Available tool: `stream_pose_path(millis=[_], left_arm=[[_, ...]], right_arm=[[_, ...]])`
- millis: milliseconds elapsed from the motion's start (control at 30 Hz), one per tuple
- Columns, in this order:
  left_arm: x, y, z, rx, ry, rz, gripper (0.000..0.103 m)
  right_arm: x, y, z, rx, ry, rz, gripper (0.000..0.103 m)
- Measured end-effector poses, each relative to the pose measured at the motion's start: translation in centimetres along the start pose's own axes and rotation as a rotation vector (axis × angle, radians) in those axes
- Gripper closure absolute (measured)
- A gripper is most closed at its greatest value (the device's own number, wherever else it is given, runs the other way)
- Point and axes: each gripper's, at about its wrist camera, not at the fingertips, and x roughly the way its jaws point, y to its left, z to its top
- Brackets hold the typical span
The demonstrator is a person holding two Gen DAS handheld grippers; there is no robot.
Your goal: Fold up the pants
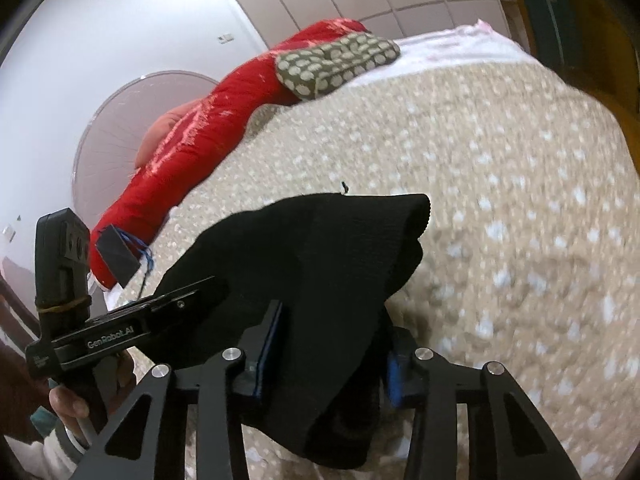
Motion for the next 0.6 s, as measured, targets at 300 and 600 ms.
stream_pose_path(millis=[300, 600], left_arm=[[2.2, 0.7, 5.5, 0.01, -0.034, 0.033, 0.048], [5.3, 4.4, 5.9, -0.096, 0.036, 0.102, 0.03]], right_arm=[[1.7, -0.2, 6.0, -0.036, -0.073, -0.017, 0.063], [3.2, -4.6, 5.4, 0.079, -0.018, -0.085, 0.052]])
